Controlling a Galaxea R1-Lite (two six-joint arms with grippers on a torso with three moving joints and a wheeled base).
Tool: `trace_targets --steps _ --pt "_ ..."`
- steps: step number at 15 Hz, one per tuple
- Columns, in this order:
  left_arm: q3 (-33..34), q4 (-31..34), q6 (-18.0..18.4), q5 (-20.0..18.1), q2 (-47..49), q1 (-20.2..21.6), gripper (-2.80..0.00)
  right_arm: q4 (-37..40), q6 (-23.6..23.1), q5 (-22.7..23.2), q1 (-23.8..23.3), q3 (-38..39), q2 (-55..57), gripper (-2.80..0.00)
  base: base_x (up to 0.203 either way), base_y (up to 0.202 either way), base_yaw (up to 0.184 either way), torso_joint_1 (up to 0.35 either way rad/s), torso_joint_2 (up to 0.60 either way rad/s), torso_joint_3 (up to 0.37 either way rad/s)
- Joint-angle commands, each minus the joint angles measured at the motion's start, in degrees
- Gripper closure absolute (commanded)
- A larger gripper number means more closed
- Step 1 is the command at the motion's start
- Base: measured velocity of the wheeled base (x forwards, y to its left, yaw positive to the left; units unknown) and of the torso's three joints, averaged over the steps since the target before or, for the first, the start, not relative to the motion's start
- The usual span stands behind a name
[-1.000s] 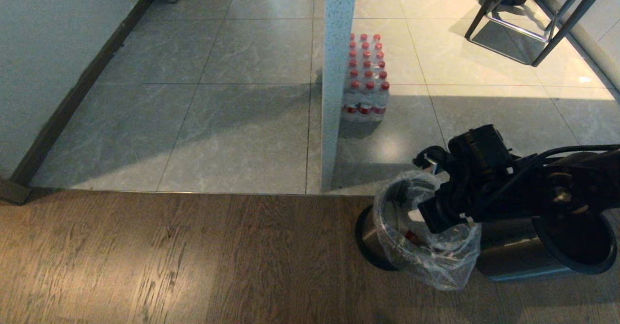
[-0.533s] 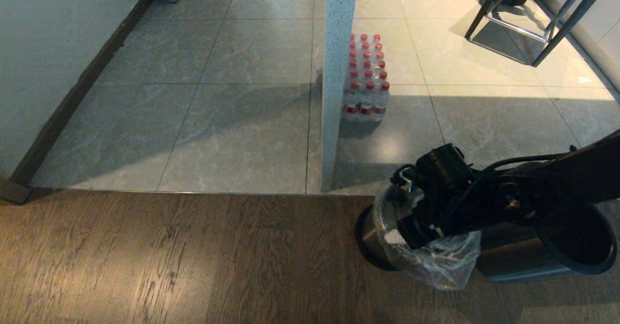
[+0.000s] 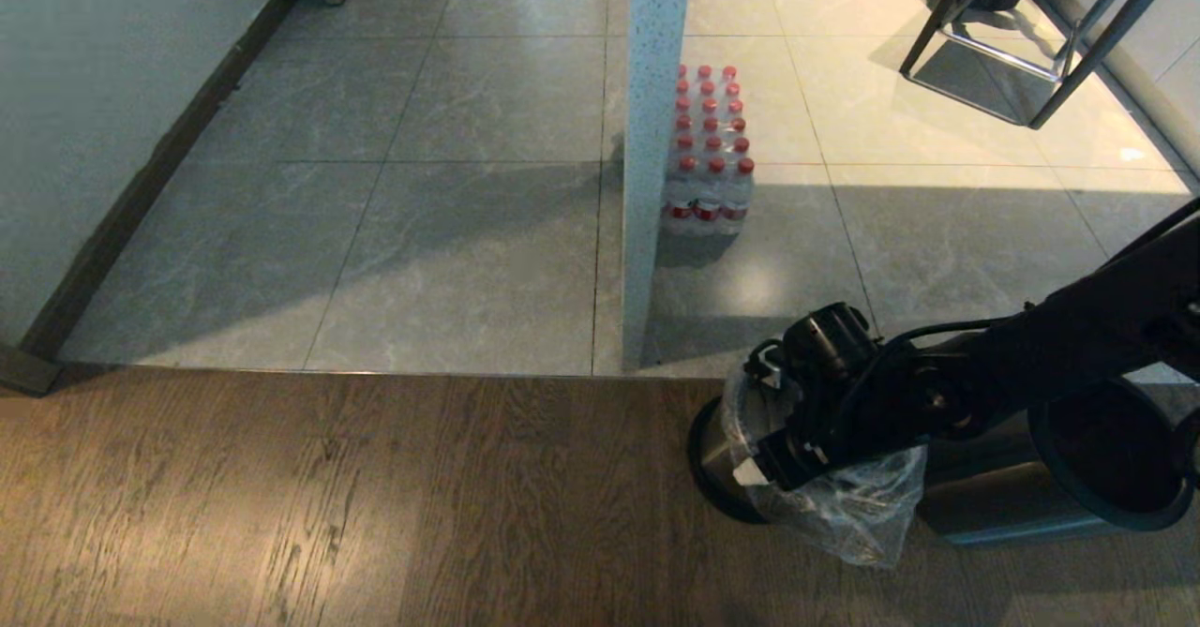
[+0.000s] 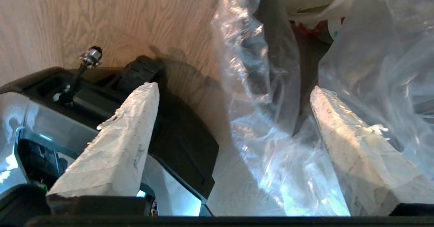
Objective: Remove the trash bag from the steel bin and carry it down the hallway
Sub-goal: Pick up the trash bag
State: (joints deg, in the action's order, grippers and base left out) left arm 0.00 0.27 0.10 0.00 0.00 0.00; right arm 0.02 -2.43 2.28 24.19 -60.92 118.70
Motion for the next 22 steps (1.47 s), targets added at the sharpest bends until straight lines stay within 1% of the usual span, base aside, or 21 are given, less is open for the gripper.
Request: trace_targets --steps 1,6,7,18,22 --pt "0.00 0.00 -0.01 0.00 0.00 0.00 0.00 -0.44 0.07 0.01 -0.77 -0.56 1.62 -2.80 0.000 0.000 0.000 0.000 0.00 0.000" --pt "0.00 0.00 -0.01 0.00 0.00 0.00 0.00 -0.54 0.28 0.01 -1.10 -1.13 2.72 -2.80 0.000 0.000 0.000 0.000 0.00 0.000" --pt "0.00 0.00 -0.01 0.00 0.00 0.00 0.00 -0.54 0.32 0.09 -1.16 -1.30 2.76 0.00 0.000 0.000 0.000 0.000 0.00 0.000" --pt "0.00 0.00 -0.01 0.00 0.00 0.00 0.00 0.07 0.31 -0.43 -1.25 -2.45 3.56 0.00 0.000 0.000 0.000 0.000 0.00 0.000" --pt "0.00 0.00 -0.01 0.00 0.00 0.00 0.00 0.07 0.28 -0.42 -2.71 -2.57 1.15 0.00 0.000 0.000 0.000 0.000 0.00 0.000"
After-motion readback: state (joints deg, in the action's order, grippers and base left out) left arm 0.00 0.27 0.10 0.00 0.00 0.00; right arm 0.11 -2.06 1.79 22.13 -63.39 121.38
